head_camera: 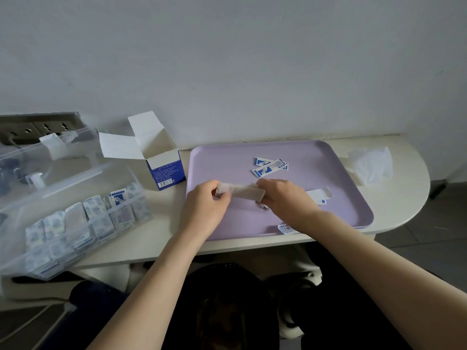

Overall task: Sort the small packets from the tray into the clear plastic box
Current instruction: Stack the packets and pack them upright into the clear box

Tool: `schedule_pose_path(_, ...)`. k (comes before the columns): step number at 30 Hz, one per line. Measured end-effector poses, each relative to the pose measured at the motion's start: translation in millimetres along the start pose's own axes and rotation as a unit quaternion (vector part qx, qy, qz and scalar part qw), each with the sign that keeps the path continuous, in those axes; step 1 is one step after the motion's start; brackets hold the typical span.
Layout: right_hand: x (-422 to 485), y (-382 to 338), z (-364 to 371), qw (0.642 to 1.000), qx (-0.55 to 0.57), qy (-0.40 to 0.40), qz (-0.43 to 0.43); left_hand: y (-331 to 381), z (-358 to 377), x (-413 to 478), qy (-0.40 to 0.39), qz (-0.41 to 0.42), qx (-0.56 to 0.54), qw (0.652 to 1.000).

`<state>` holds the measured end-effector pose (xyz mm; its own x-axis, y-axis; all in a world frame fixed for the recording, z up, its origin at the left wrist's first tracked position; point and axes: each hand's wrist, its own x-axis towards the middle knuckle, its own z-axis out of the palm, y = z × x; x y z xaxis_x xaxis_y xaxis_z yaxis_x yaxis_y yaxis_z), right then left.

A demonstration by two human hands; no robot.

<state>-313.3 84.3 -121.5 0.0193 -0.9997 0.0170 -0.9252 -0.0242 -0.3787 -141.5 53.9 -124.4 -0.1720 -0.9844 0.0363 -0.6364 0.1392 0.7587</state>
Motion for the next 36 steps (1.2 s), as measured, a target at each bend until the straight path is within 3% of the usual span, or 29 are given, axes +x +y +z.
schedule_pose_path(3,-1.0,2.9,6.7,0.993,-0.085,-0.052,-0.064,-5.2,-1.8,-6.0,-0.014,0.043,0.132,0.99)
schedule_pose_path(5,-1.3,5.0,10.3,0.993,-0.072,-0.071,-0.064,-7.2,-3.3,-8.5,-0.019,0.047,0.179,0.983)
schedule_pose_path(9,7.0,10.7,8.5,0.999,-0.014,0.034,-0.009,-13.5,-10.1,-5.5,-0.011,0.021,0.218,0.976)
schedule_pose_path(12,7.3,6.7,5.0,0.997,0.008,0.077,-0.006,-15.8,-12.7,-5.7,-0.023,0.008,0.224,0.974)
schedule_pose_path(15,2.0,-5.5,7.8,0.997,0.022,0.041,-0.058,-12.8,-10.9,-7.3,-0.055,0.004,0.197,0.979)
schedule_pose_path(23,-5.6,-22.0,20.6,0.982,-0.129,-0.044,-0.129,-5.5,-8.7,-11.2,-0.137,0.025,0.131,0.982)
schedule_pose_path(32,-0.8,-22.5,26.5,0.985,-0.114,0.005,-0.13,1.3,-6.6,-18.2,-0.146,0.017,0.141,0.979)
schedule_pose_path(36,0.3,-26.0,26.7,0.978,-0.124,0.034,-0.161,4.3,-4.3,-23.4,-0.132,0.057,0.205,0.968)
